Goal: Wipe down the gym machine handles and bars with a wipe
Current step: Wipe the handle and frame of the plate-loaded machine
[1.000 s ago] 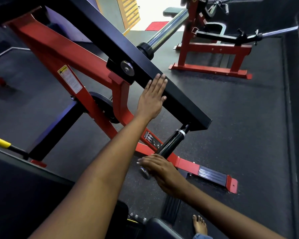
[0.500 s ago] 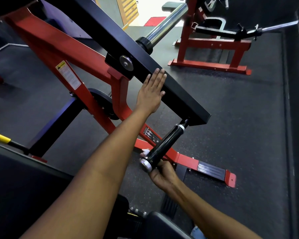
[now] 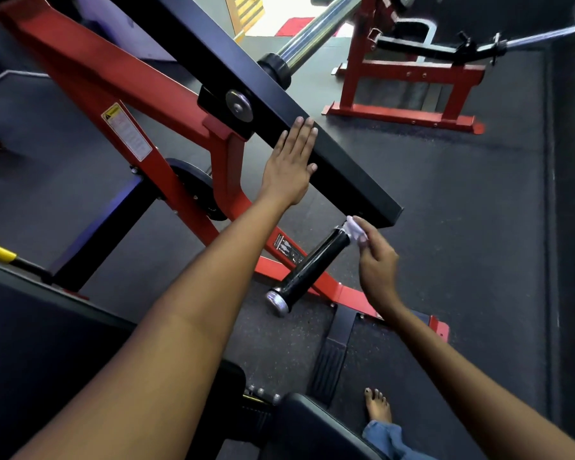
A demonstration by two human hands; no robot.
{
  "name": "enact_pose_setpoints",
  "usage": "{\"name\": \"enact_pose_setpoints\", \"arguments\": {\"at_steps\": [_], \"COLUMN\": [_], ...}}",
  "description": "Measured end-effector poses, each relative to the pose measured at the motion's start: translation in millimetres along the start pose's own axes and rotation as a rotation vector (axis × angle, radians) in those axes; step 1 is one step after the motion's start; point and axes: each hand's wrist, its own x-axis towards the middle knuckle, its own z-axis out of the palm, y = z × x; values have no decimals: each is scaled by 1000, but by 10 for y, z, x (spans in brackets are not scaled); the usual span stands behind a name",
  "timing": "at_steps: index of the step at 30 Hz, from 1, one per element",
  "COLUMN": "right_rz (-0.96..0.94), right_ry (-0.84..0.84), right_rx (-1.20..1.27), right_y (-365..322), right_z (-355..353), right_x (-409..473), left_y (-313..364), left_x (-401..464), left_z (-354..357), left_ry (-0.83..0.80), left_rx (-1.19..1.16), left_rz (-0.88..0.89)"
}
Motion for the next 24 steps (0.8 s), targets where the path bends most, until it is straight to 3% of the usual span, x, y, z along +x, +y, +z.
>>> {"name": "enact_pose_setpoints", "arguments": {"at_steps": [5, 10, 12, 15, 17, 21, 24], "right_rz": [-279, -553, -527, -368, -327, -326, -439], "right_ry": [-178, -376, -481, -310, -252, -591, -628], "right_rx": [-328, -232, -120, -103, -275, -892, -943], "right_y": [432, 137, 20, -47, -64, -19, -78], "right_z": [335, 608, 506, 275, 162, 382, 549], "right_x": [-17, -822, -782, -205, 264, 579, 424], "left_y": [-5, -29, -87, -294, -436, -455, -386], "left_x": [12, -8, -21, -34, -42, -37, -39], "left_z": [-5, -4, -19, -51, -35, 30, 58], "left_ry": [-18, -6, 14, 62, 95, 102, 83], "left_rx": [-5, -35, 16, 67, 98, 79, 16], "left_rz": [4, 15, 55, 90, 85, 103, 88]}}
